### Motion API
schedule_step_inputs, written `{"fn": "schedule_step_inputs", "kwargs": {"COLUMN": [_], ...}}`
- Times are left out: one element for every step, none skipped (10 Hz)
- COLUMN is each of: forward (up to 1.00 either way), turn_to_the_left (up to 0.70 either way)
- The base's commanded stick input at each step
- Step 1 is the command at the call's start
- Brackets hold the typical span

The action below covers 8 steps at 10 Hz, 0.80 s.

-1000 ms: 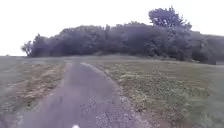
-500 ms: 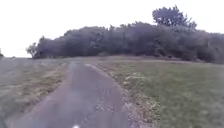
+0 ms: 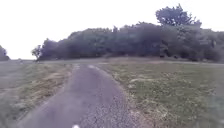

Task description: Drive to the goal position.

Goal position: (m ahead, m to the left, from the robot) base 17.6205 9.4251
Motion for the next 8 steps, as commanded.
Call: {"fn": "schedule_step_inputs", "kwargs": {"forward": [0.45,0.45,0.45,0.45,0.45,0.45,0.45,0.45], "turn_to_the_left": [0.27,0.27,0.27,0.27,0.27,0.27,0.27,0.27]}}
